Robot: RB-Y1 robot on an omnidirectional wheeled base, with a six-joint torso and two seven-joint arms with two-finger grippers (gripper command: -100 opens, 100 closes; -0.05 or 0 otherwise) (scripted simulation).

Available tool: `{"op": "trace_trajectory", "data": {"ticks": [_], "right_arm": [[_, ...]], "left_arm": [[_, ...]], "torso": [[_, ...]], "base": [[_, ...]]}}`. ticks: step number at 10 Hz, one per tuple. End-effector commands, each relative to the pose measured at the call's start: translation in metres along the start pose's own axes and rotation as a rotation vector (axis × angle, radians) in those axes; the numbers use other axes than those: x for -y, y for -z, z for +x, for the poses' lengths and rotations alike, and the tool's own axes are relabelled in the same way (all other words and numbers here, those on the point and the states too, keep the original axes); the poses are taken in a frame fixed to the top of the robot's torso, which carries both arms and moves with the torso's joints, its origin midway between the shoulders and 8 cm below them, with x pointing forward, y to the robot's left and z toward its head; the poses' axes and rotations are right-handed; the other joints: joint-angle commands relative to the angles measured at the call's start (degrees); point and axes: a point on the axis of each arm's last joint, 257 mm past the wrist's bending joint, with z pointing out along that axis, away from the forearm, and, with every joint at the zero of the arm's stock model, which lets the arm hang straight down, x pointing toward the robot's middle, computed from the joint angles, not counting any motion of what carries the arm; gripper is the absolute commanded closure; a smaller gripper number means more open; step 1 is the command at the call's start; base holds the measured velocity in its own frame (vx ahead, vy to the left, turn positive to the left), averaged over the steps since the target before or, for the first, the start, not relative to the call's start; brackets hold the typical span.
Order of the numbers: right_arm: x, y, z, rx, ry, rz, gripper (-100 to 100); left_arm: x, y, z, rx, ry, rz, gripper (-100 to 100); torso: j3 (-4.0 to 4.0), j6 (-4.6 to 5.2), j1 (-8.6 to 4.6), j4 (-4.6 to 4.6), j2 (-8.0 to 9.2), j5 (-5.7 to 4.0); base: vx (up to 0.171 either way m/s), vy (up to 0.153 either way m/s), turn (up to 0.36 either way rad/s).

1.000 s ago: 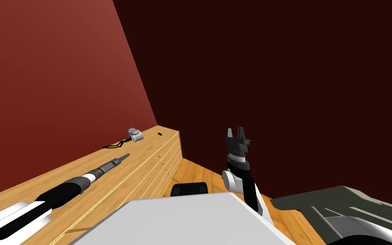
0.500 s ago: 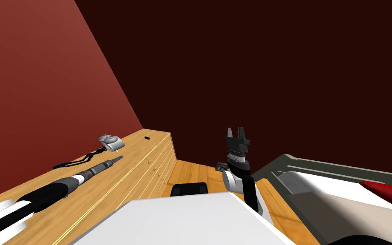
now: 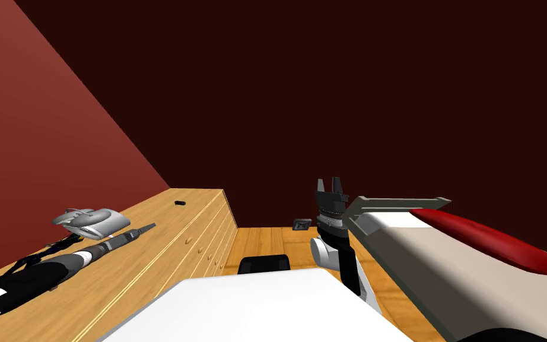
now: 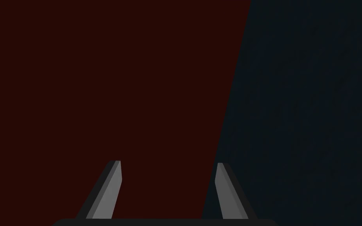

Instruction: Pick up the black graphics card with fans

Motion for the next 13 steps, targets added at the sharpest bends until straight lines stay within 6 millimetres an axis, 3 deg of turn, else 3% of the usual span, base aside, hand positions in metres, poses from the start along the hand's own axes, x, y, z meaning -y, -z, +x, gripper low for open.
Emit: {"op": "trace_trajectory", "data": {"ticks": [1, 4, 8, 12, 13], "right_arm": [[0.0, 0.0, 0.0, 0.0, 0.0, 0.0, 0], [0.0, 0.0, 0.0, 0.0, 0.0, 0.0, 0], [0.0, 0.0, 0.0, 0.0, 0.0, 0.0, 0], [0.0, 0.0, 0.0, 0.0, 0.0, 0.0, 0], [0.0, 0.0, 0.0, 0.0, 0.0, 0.0, 0]], "left_arm": [[-0.019, 0.003, -0.003, -0.018, -0.01, -0.039, -100], [-0.058, 0.012, -0.008, -0.058, -0.026, -0.125, -100], [-0.093, 0.025, -0.011, -0.09, -0.032, -0.205, -100], [-0.123, 0.038, -0.006, -0.124, -0.028, -0.276, -100], [-0.119, 0.037, -0.007, -0.119, -0.031, -0.263, -100]], "torso": [[0.0, 0.0, 0.0, 0.0, 0.0, 0.0], [-0.06, 0.07, 0.05, -0.02, -0.1, 0.01], [-0.08, 0.02, 0.07, -0.03, -0.14, 0.01], [-0.1, -0.04, 0.19, -0.04, -0.17, 0.05], [-0.09, -0.04, 0.27, -0.03, -0.16, 0.06]], "base": [[0.005, -0.002, -0.295], [0.02, 0.017, -0.409], [0.025, 0.029, -0.221], [0.035, 0.066, -0.184], [0.012, 0.046, -0.033]]}}
